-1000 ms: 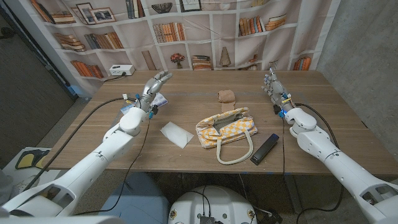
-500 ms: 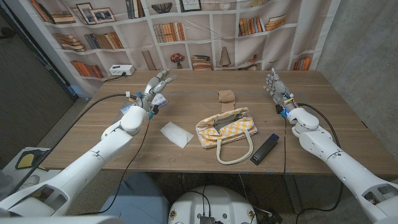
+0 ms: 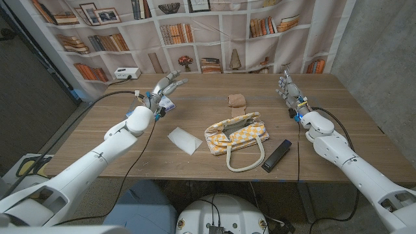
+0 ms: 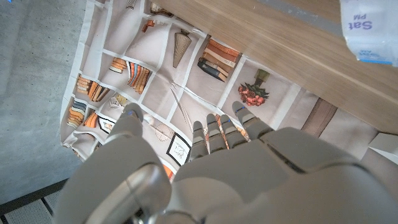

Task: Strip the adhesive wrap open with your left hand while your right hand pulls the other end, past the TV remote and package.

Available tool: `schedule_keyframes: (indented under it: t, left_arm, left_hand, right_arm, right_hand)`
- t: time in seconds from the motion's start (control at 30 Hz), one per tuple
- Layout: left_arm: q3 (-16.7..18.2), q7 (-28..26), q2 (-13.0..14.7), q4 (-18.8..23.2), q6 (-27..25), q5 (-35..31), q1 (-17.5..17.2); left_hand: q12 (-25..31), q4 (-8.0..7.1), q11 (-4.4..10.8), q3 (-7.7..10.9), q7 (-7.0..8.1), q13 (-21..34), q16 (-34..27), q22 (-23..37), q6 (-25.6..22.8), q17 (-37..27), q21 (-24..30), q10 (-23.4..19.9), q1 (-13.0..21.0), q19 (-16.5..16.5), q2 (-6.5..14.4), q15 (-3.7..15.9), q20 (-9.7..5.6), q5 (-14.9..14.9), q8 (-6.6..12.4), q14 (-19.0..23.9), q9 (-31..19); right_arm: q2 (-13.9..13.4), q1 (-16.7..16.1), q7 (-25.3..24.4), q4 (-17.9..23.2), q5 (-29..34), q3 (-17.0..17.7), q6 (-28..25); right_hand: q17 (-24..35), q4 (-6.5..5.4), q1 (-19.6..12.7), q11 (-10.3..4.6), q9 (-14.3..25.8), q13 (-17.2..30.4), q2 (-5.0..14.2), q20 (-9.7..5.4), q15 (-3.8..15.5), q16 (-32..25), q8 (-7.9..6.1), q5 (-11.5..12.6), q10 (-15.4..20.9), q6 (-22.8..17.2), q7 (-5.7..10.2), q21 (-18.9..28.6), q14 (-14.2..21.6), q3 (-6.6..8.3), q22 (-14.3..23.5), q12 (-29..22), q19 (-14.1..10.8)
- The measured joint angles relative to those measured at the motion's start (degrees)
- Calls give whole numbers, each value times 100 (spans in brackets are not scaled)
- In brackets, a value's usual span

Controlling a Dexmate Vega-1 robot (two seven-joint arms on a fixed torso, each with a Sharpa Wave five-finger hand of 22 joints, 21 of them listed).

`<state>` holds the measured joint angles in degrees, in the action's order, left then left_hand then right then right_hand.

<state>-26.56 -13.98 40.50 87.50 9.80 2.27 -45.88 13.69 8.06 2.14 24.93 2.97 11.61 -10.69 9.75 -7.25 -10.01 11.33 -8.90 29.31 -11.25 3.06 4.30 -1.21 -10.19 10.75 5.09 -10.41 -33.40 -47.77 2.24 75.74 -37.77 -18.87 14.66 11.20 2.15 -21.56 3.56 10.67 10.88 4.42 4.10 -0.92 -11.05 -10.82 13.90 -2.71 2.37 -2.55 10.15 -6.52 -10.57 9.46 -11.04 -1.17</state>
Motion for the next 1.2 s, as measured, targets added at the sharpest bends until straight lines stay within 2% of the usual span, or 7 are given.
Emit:
schedule_keyframes:
  t: [0.3,0.53,0.8,1.2]
  left_arm:
    - [-89,-195,100,109,-166,-486,32]
    - [-127,-262,153,179,-251,-719,45]
    - [-175,-286,242,308,-391,-985,71]
    - [-249,-348,318,441,-579,-1418,130]
  left_hand:
    - [0,7,22,-54,32,-1,0,0,-32,1,0,-22,-70,-22,-69,0,-22,0,0,0,0]
    - [0,8,22,-3,75,-1,0,0,-32,1,0,-22,44,-52,150,33,-52,-23,0,33,0]
    - [-44,135,22,186,103,-1,0,-1,-22,16,0,-22,328,-53,434,32,-53,-23,0,33,0]
    - [-44,159,53,211,165,-2,0,-1,-22,15,0,-53,403,-84,404,95,-84,-23,0,33,0]
  right_arm:
    - [20,23,-4,-48,-21,23,12]
    - [24,27,-1,-60,-45,41,18]
    - [19,8,-3,-52,-81,69,18]
    - [-17,-29,-28,17,-96,109,16]
  right_hand:
    - [0,15,-10,0,0,0,-10,0,30,0,0,0,0,0,0,24,-31,15,0,0,0]
    - [0,15,-10,0,0,0,-10,0,30,0,0,-42,0,0,0,23,-31,15,0,0,0]
    - [0,14,-40,0,11,0,20,0,30,0,0,-44,0,0,0,23,-31,15,0,0,0]
    - [0,38,-42,0,14,0,18,0,30,0,0,-44,0,0,0,22,-30,39,0,0,0]
